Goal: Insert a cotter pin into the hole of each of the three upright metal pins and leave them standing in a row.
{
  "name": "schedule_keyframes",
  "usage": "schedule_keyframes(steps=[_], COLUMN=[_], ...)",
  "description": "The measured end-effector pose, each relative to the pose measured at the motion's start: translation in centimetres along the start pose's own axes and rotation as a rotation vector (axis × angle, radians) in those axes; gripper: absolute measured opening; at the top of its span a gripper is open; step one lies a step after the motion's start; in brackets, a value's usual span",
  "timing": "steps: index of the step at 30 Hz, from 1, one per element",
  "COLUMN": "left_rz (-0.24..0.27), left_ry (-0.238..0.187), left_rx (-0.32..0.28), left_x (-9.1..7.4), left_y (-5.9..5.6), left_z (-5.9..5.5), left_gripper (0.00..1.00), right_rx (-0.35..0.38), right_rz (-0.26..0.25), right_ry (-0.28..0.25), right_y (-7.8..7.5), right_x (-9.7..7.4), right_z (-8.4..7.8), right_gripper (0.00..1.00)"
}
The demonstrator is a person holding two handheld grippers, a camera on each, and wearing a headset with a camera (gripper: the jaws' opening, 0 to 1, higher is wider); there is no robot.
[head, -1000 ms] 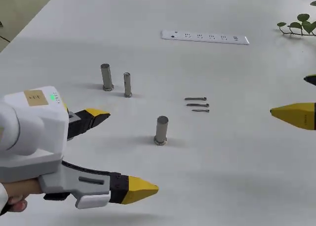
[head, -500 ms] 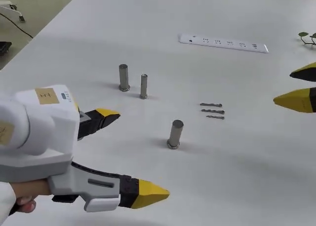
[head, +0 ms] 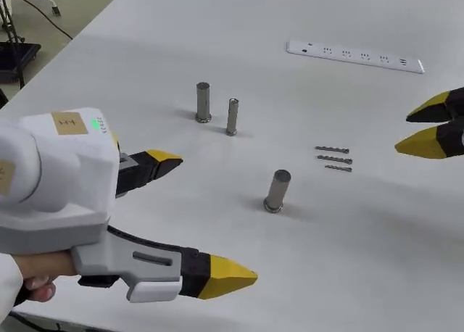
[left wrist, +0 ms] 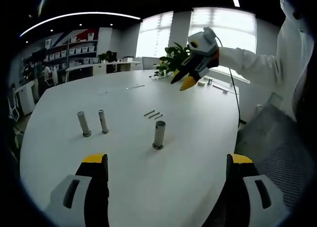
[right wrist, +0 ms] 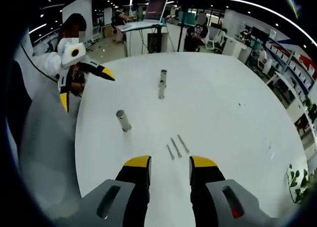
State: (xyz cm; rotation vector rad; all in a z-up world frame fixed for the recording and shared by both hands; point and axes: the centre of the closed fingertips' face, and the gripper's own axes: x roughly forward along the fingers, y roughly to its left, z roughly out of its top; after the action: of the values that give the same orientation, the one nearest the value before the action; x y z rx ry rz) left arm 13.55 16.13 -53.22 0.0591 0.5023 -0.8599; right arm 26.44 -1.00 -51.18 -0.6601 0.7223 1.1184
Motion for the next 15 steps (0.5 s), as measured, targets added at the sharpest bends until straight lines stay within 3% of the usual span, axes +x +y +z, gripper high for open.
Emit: schedule_keyframes(steps=[4,9,15], left_rz=[-0.004,-0.010,0.004], left_ry=[0.004,-0.013,-0.020], left_rx=[-0.019,-0.020,-0.039], left_x=[0.0,0.1,0.0], left_y=[-0.1,-0.3,0.1], left_z=[0.0,0.8,1.1], left_gripper=[0.99,0.99,0.99], right_rx=[-0.018,-0.033,-0.060], right_rz=[0.031,0.055,0.083], right_ry=[0.016,0.043,0.076], right_y=[-0.1,-0.2,-0.6], right_x=[1.4,2.8,4.3], right_z=[0.5,0.7,0.3], right_gripper=[0.21,0.13,0.11])
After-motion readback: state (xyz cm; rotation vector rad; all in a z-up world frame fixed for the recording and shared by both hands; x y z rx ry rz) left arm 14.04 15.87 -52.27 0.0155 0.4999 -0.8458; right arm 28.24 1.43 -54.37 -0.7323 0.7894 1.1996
